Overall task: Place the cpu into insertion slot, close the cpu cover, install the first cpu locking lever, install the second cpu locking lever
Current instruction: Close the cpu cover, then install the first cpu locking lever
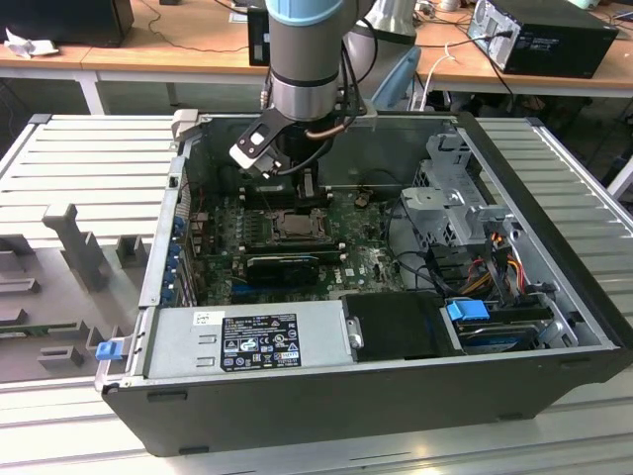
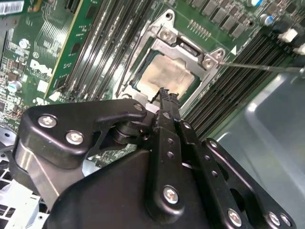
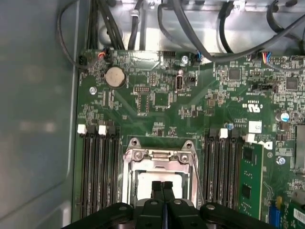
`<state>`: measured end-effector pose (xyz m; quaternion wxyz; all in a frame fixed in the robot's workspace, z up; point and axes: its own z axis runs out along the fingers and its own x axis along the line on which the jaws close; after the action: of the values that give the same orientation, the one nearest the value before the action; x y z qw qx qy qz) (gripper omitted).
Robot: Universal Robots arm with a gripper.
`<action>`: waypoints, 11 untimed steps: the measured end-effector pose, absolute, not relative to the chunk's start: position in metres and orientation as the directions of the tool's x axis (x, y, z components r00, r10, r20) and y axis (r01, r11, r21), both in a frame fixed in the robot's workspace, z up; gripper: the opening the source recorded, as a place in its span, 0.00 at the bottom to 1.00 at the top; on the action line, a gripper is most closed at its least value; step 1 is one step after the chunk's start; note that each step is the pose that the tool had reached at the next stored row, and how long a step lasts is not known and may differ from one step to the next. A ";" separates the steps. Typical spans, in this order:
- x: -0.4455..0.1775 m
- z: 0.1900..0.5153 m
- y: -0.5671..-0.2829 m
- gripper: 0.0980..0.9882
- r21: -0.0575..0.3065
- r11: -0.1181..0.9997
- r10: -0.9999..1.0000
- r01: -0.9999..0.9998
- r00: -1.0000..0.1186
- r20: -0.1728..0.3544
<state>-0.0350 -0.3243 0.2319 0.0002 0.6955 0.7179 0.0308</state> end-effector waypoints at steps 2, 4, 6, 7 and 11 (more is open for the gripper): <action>-0.038 0.232 -0.324 0.01 0.045 0.031 0.999 0.999 -0.033 0.043; -0.040 0.232 -0.324 0.01 0.045 0.031 0.999 0.999 -0.033 0.043; -0.041 0.232 -0.324 0.01 0.045 0.031 0.999 0.999 -0.033 0.043; -0.041 0.232 -0.324 0.01 0.045 0.031 0.999 0.999 -0.033 0.043; -0.042 0.234 -0.324 0.01 0.044 0.031 0.999 0.999 -0.033 0.043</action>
<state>-0.0416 -0.3243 0.2335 0.0002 0.6954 0.7179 0.0308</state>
